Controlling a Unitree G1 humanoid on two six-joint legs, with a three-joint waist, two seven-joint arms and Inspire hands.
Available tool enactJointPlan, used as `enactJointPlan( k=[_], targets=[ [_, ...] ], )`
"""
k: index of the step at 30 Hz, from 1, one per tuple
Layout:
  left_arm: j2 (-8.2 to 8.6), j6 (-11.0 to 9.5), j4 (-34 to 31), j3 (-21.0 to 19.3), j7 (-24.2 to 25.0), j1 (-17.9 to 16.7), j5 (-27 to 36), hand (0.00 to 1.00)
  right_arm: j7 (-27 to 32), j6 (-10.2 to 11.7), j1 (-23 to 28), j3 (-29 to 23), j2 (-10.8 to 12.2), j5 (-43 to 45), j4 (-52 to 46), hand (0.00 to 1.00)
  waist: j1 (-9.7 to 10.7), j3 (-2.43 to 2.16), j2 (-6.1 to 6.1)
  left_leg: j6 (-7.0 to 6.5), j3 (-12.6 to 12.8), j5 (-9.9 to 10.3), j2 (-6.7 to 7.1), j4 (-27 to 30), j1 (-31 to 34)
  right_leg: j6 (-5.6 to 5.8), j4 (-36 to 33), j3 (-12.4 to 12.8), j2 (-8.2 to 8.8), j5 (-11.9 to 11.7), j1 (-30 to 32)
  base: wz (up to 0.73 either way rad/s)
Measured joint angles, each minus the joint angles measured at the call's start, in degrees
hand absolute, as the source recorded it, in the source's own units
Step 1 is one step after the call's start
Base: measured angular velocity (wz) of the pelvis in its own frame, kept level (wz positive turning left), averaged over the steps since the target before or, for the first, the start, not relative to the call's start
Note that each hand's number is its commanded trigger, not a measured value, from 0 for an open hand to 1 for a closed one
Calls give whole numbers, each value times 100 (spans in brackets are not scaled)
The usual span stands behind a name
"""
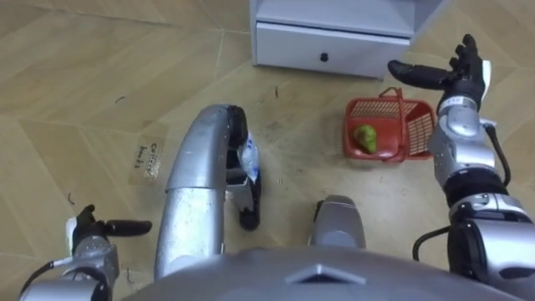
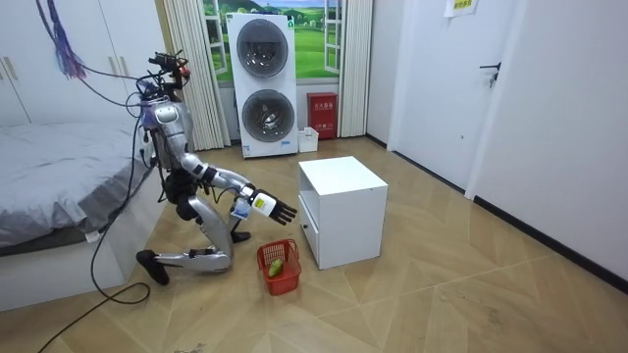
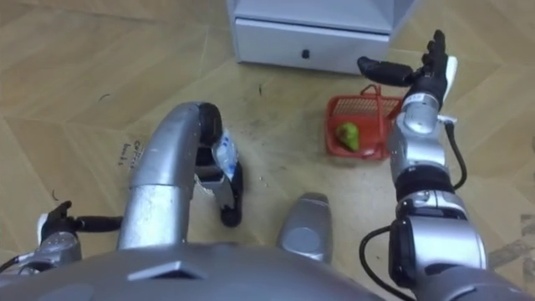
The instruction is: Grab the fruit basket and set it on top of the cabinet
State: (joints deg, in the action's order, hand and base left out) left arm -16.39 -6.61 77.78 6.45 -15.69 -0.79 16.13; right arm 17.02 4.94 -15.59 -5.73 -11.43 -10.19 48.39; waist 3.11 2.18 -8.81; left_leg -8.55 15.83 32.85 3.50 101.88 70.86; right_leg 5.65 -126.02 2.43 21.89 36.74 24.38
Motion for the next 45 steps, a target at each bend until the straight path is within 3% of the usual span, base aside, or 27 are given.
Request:
enactJointPlan(
  k=[2,4,5,6,8,13,18,24,26,32,35,42,45],
  targets=[
    [0,10,-5,53,89,-153,-8,0,26,-2,136,56,-2,51,0,0,18,-38,-65,150,-21,-24,-10,62,-1,-162,-134,-21,-13,89,-67,5],
    [3,31,-14,53,151,-232,-15,0,49,-2,212,141,-4,56,-4,0,20,-41,-81,282,-49,28,-24,198,38,-231,-305,-21,-55,157,-140,4],
    [57,43,-15,52,174,-270,-20,0,36,-1,229,212,-54,53,-8,0,36,-34,-8,383,-146,73,-66,337,128,-285,-442,-31,-160,206,-150,-9],
    [128,49,-15,50,200,-268,-46,0,27,-1,234,242,-89,53,-8,0,-6,13,51,459,-232,72,-80,354,185,-284,-439,-43,-266,218,-121,-13],
    [190,49,-22,55,364,-315,-58,0,25,-2,326,347,-79,49,-8,0,-12,2,124,630,-373,-5,45,275,271,-282,-455,-10,-319,221,-16,-8],
    [186,29,-148,64,515,-376,-61,0,7,-2,345,512,-194,23,-11,0,-51,-5,97,787,-584,-44,225,223,355,-274,-439,54,-394,224,83,-7],
    [167,24,-151,124,658,-381,-119,0,-185,-2,316,506,-364,-174,15,0,-140,3,49,864,-597,-5,212,225,380,-272,-452,-24,-396,223,93,6],
    [136,35,-195,345,677,-449,-169,0,-377,-12,313,683,-459,-175,113,0,-385,-1,78,821,-567,-26,213,244,547,-263,-507,-28,-359,229,271,3],
    [135,40,-215,422,677,-448,-153,0,-408,-7,290,692,-486,-251,163,0,-475,33,157,820,-549,-30,214,243,590,-260,-505,-20,-345,230,316,2],
    [134,55,-275,563,796,-492,-175,0,-594,-10,90,796,-610,-399,879,0,-562,32,367,805,-485,-39,217,215,683,-242,-501,-4,-282,239,403,1],
    [114,121,-351,665,864,-501,-172,0,-607,-78,90,908,-698,-476,981,0,-641,33,402,806,-476,-54,212,212,750,-240,-519,2,-282,242,479,0],
    [106,176,-424,789,986,-499,-166,0,-681,-119,-27,917,-706,-719,1241,0,-710,52,369,781,-485,-66,219,229,793,-232,-513,-18,-287,245,480,1],
    [106,239,-428,790,989,-445,-170,0,-791,-140,-151,960,-778,-1216,1620,0,-805,52,370,763,-486,-60,220,253,795,-231,-510,-17,-286,245,475,0]
  ],
)
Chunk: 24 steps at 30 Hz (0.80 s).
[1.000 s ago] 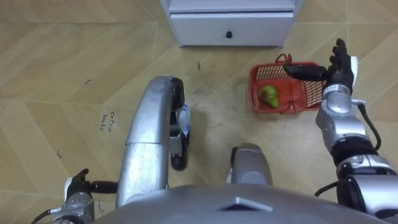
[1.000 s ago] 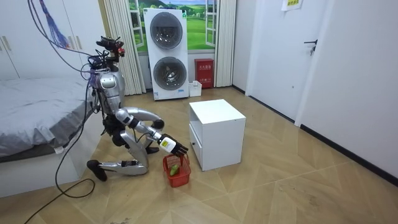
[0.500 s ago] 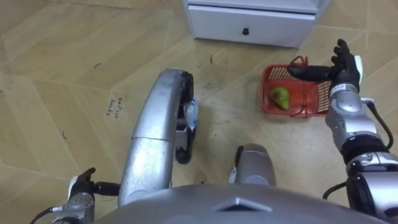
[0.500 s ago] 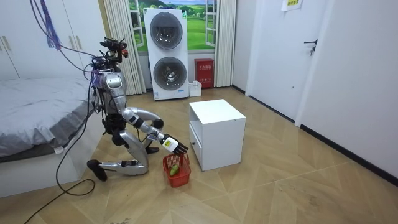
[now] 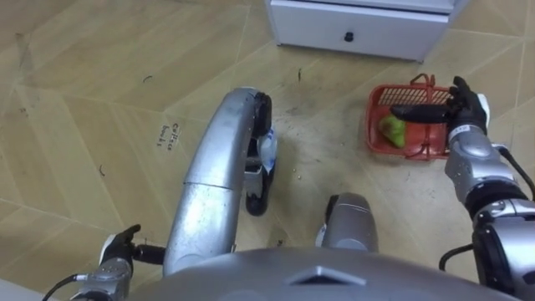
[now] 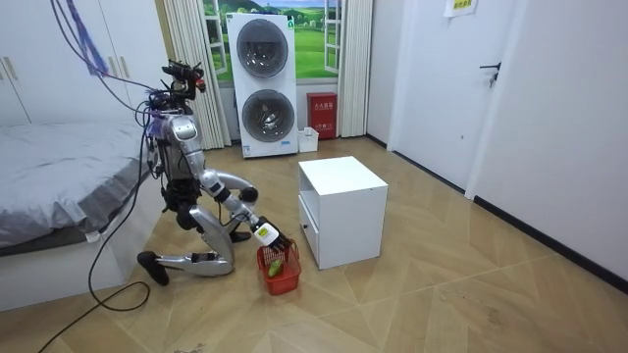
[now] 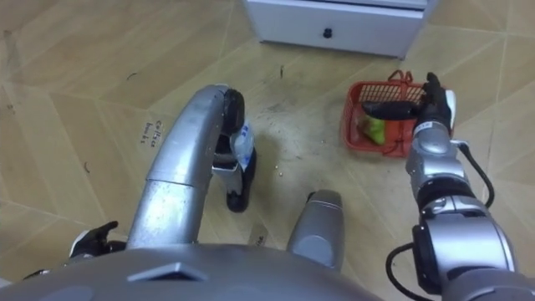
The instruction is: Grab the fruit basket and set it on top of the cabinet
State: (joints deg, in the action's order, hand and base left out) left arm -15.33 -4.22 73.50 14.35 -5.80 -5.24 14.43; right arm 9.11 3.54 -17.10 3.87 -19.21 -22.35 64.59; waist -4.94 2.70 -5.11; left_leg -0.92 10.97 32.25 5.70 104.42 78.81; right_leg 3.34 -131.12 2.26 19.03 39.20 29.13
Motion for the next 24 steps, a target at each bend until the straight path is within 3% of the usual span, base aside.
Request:
enactJointPlan(
  k=[4,7,13,23,24],
  targets=[
    [0,31,-1,43,-1,38,7,0,-171,-109,7,171,-177,-418,272,0,-161,6,24,-8,2,0,0,15,15,1,-13,-24,-1,0,38,0],
    [3,31,-22,284,1,-13,50,0,-304,-118,14,289,-189,-761,358,0,-187,4,68,-6,-1,-1,-5,16,33,1,-17,-51,-7,0,56,0],
    [2,24,-34,402,31,-25,60,0,-530,-119,11,397,-194,-1105,446,0,-236,8,149,4,-2,-6,-8,-2,56,1,-18,-53,-6,0,102,0],
    [2,25,-39,453,189,-50,56,0,-738,-125,19,633,-249,-1183,671,0,-275,26,118,29,-3,-20,-1,-19,54,1,-19,-66,-23,1,99,0],
    [2,26,-39,453,206,-54,54,0,-750,-131,24,662,-249,-1153,680,37,-276,28,115,29,-4,-20,-4,-18,54,1,-20,-68,-24,1,100,0]
  ],
)
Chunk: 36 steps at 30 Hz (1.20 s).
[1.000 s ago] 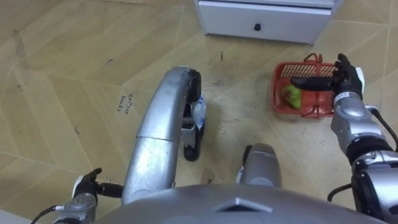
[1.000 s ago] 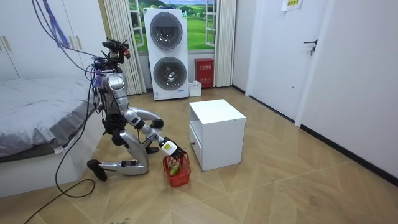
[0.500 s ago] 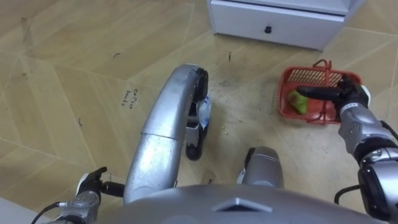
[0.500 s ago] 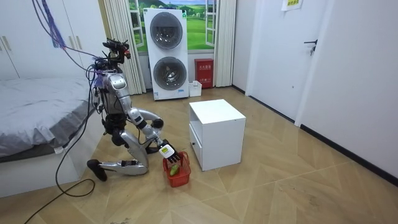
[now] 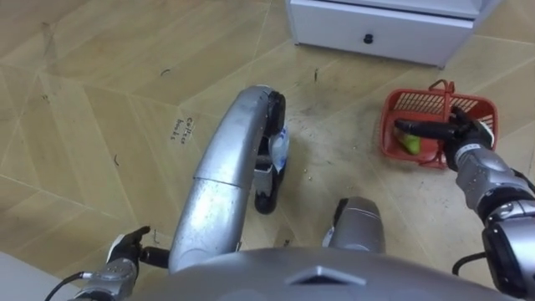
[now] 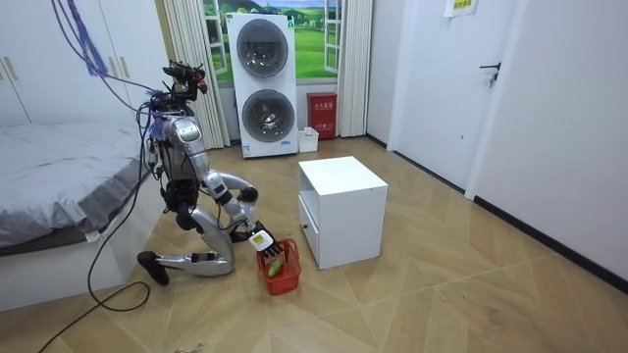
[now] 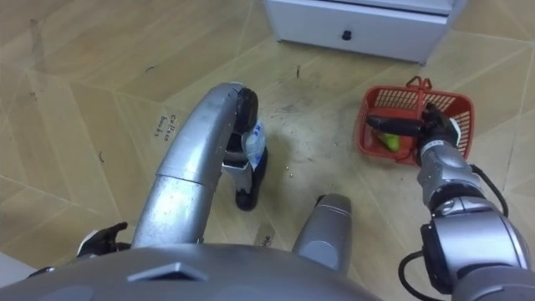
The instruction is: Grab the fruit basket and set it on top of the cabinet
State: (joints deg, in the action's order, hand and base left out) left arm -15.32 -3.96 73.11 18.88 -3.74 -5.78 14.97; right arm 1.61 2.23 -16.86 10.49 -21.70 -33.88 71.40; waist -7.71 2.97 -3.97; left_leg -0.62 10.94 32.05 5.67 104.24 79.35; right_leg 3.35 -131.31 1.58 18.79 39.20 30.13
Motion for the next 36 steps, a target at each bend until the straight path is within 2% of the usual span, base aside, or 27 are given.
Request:
enactJointPlan(
  k=[1,8,13,24,29,33,36],
  targets=[
    [0,7,0,-1,40,-4,-12,0,-28,-14,0,87,-9,45,16,100,-14,-1,3,0,-3,0,-6,4,0,1,-4,-3,3,1,2,0],
    [0,101,2,2,112,-2,-122,0,-260,-104,-5,331,-75,172,227,100,-144,-15,26,20,-15,-40,-4,-14,0,8,-37,-29,2,4,10,0],
    [0,105,-1,4,119,3,-123,0,-387,-123,-4,407,-86,172,241,100,-228,-6,11,55,-17,-78,6,-58,-1,13,-45,-37,11,7,25,1],
    [-3,139,7,48,224,149,-99,0,-360,-130,-13,415,-78,146,240,100,-257,4,-13,97,-28,-103,-3,-85,-3,21,-50,-83,2,11,26,0],
    [6,156,20,50,216,290,-92,0,-329,-131,-11,418,-35,33,272,100,-265,19,-48,79,-21,-109,-6,-62,-1,20,-54,-82,6,12,7,0],
    [74,205,103,50,215,416,-88,0,-283,-158,-9,479,5,28,410,100,-267,21,-77,61,-26,-117,-3,-40,1,20,-63,-78,-4,12,-11,0],
    [76,224,110,49,215,461,-93,0,-258,-208,-9,519,34,36,409,100,-249,18,-133,54,-39,-121,2,-25,0,19,-70,-78,-20,12,-25,0]
  ],
)
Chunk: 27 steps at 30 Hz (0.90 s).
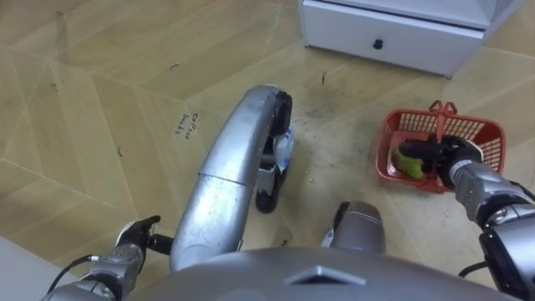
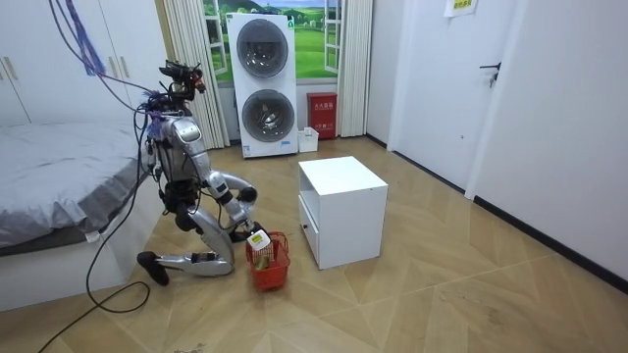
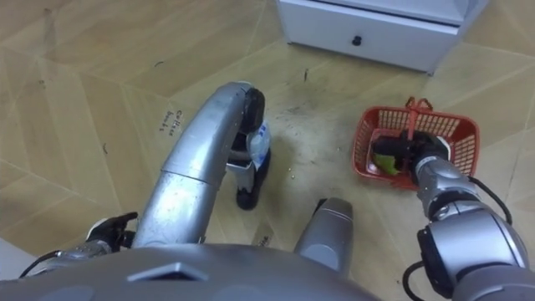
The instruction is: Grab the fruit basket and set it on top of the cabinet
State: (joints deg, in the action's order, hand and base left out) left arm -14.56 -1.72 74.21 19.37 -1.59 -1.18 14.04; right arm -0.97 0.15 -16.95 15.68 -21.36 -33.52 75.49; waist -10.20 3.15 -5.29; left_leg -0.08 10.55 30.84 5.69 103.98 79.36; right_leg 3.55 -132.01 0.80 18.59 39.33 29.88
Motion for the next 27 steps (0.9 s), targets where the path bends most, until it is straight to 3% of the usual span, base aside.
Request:
enactJointPlan(
  k=[9,13,16,17,21,24,27],
  targets=[
    [41,9,136,-23,-71,296,-3,0,52,-31,-24,-33,69,49,-324,100,74,15,-104,-5,-130,0,5,104,-5,-16,-20,-2,-136,8,-98,-2],
    [36,12,120,-180,-64,407,-32,0,80,-31,-148,-76,90,247,-688,100,248,21,-142,-57,-230,58,12,234,-69,-56,17,-30,-245,26,-310,-6],
    [15,0,114,-394,-68,584,-18,0,126,-89,-189,-123,89,275,-1114,100,369,30,-189,-65,-333,173,123,342,-148,-31,101,-60,-288,13,-490,-4],
    [0,-7,114,-496,-78,668,-11,0,116,-99,-189,-140,87,274,-1350,100,402,33,-251,-127,-334,228,113,372,-198,-30,158,-63,-286,12,-543,-4],
    [-5,-18,82,-927,-189,882,-8,0,164,-126,-224,-365,67,254,-2169,100,485,15,-285,-325,-356,434,112,508,-331,-69,445,-93,-406,69,-841,1],
    [-20,-47,-53,-1084,-322,960,1,0,148,-120,-236,-402,39,238,-2648,100,526,2,-232,-513,-353,536,130,438,-497,-22,955,19,-690,219,-1085,0],
    [16,-60,-266,-1263,-339,810,-5,0,110,-178,-225,-401,46,395,-3077,100,523,-15,-200,-624,-288,577,129,-184,-879,-20,1884,236,-828,230,-1161,-17]
  ],
)
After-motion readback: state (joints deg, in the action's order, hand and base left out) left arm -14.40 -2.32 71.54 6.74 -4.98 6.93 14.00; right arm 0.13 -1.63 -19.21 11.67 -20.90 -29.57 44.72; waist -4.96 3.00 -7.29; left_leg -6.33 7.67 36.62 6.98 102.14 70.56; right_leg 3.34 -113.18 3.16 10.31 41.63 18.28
